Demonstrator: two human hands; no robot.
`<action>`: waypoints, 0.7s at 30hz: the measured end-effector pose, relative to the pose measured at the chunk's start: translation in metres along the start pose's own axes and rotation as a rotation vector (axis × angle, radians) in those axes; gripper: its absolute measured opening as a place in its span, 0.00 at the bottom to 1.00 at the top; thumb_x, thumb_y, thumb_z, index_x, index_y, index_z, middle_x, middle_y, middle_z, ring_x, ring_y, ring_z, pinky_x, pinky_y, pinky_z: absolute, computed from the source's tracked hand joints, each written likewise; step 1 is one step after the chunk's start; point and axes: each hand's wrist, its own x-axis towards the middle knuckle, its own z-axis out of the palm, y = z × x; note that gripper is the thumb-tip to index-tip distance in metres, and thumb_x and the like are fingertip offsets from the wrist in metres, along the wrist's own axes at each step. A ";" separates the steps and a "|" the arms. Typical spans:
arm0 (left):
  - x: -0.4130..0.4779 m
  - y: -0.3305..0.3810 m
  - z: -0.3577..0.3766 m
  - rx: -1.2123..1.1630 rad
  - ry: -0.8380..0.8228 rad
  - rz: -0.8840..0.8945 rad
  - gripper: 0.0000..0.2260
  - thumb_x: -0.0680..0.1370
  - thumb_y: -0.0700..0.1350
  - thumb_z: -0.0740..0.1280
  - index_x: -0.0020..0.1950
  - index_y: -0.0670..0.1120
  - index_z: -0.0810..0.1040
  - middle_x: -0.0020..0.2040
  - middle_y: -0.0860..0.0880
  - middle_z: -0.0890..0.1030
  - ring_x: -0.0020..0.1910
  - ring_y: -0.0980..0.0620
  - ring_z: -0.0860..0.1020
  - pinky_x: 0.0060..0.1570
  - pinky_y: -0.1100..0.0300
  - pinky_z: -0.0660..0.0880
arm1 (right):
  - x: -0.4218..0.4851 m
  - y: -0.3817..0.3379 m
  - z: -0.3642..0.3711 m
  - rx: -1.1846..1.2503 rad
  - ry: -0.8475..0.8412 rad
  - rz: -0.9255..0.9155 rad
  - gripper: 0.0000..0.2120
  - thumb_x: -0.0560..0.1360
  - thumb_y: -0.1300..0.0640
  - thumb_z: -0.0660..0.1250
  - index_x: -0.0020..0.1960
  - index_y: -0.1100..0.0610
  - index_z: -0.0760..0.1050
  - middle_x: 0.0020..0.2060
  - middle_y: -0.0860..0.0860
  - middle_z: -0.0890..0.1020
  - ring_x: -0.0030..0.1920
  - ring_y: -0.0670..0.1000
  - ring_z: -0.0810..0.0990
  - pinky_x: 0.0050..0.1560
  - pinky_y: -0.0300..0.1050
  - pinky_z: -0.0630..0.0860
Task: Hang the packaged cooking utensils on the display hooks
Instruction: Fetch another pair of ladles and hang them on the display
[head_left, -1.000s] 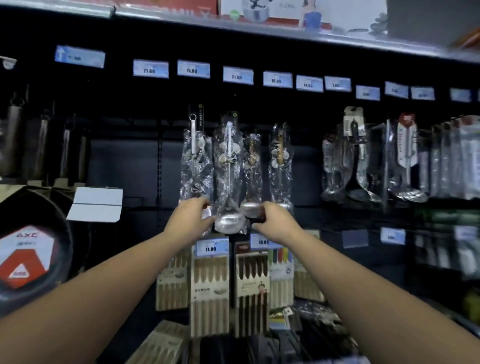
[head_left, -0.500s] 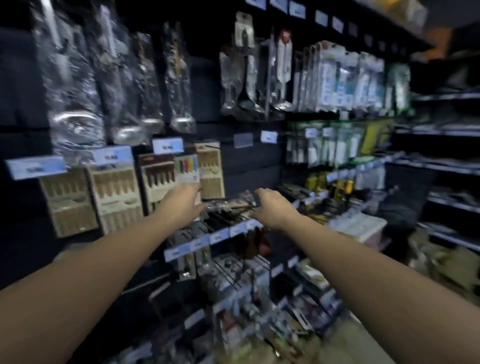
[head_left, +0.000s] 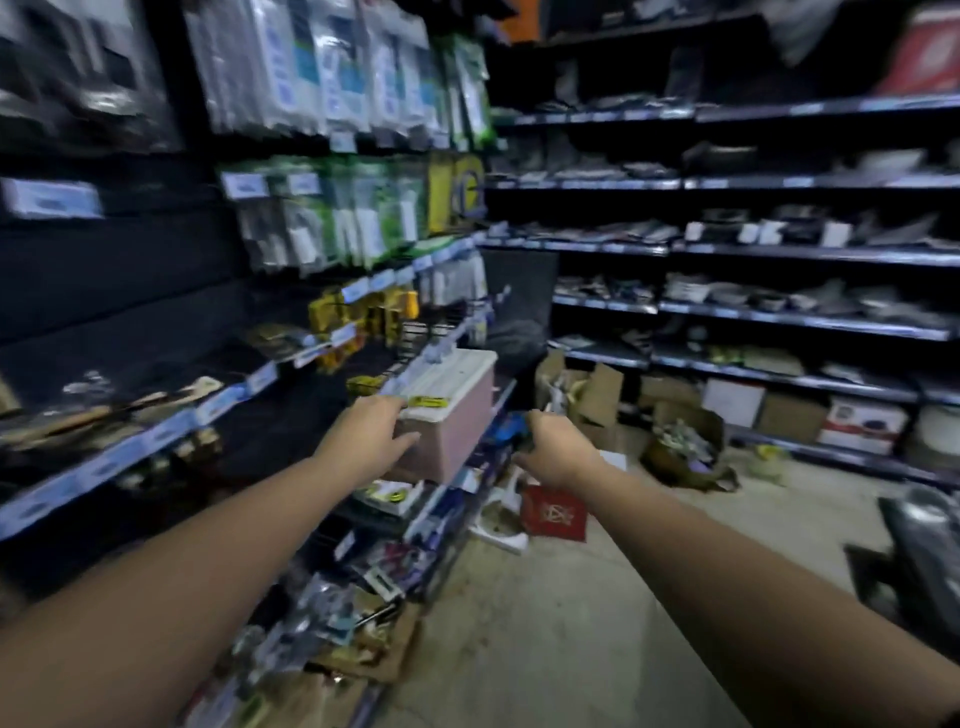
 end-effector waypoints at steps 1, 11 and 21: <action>0.023 0.022 0.014 -0.006 -0.023 0.027 0.22 0.79 0.53 0.68 0.71 0.46 0.73 0.64 0.47 0.79 0.61 0.46 0.77 0.56 0.51 0.78 | 0.008 0.029 -0.006 0.009 0.015 0.033 0.21 0.75 0.52 0.70 0.63 0.62 0.72 0.58 0.60 0.78 0.58 0.61 0.78 0.54 0.52 0.76; 0.217 0.194 0.132 -0.050 -0.134 0.205 0.24 0.79 0.55 0.67 0.72 0.46 0.72 0.65 0.46 0.79 0.62 0.45 0.78 0.58 0.51 0.77 | 0.097 0.259 -0.052 0.075 0.016 0.345 0.28 0.75 0.47 0.70 0.69 0.61 0.69 0.64 0.59 0.77 0.61 0.59 0.77 0.58 0.52 0.77; 0.460 0.308 0.239 -0.158 -0.183 0.406 0.24 0.78 0.55 0.68 0.71 0.46 0.74 0.64 0.46 0.79 0.62 0.45 0.77 0.58 0.52 0.76 | 0.243 0.434 -0.076 0.122 0.146 0.603 0.22 0.73 0.46 0.72 0.61 0.56 0.74 0.54 0.55 0.82 0.51 0.57 0.80 0.47 0.49 0.79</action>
